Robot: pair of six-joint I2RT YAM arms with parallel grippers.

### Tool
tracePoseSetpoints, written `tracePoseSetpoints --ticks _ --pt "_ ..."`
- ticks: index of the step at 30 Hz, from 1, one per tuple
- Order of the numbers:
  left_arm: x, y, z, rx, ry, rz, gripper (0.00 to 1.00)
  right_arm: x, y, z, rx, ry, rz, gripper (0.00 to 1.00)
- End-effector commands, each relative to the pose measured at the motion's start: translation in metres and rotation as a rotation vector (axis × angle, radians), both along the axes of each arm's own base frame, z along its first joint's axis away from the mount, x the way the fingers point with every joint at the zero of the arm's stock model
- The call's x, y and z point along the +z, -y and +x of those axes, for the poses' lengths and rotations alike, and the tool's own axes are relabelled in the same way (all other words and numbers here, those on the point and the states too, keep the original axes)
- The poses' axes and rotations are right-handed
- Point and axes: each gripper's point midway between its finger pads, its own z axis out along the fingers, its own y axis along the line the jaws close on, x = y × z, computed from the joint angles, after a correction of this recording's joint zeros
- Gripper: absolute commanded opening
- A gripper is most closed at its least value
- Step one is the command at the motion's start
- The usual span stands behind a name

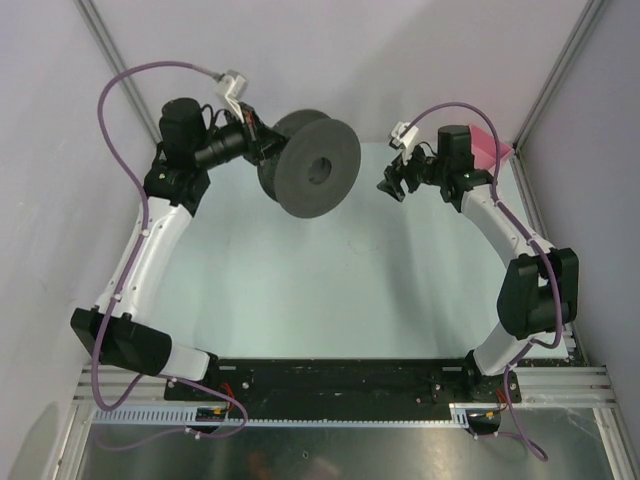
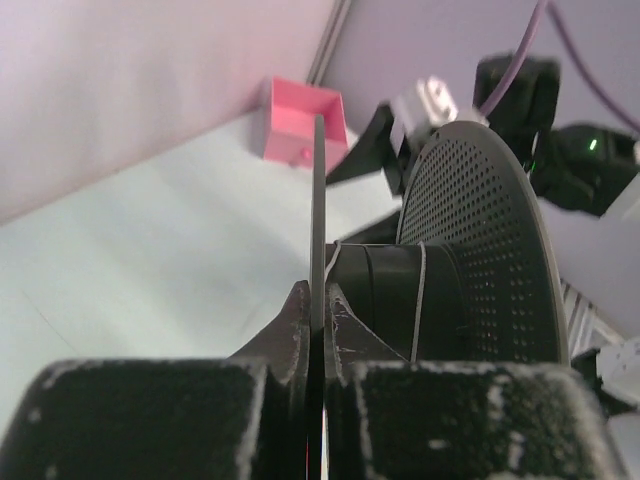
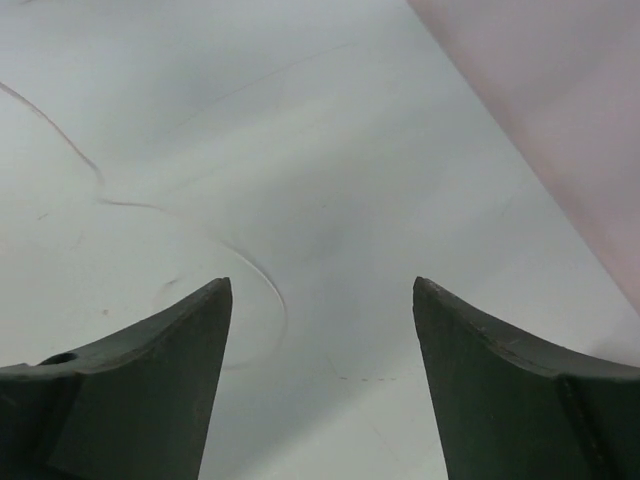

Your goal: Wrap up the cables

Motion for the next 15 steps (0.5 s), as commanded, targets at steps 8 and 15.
tracePoseSetpoints --ticks 8,15 --pt "0.177 -0.04 -0.019 0.263 0.335 -0.259 0.0 0.024 -0.015 -0.021 0.023 -0.036 0.138 0.86" --pt "0.228 -0.065 -0.033 0.385 0.446 -0.346 0.0 0.023 -0.018 -0.02 0.035 -0.038 0.152 0.88"
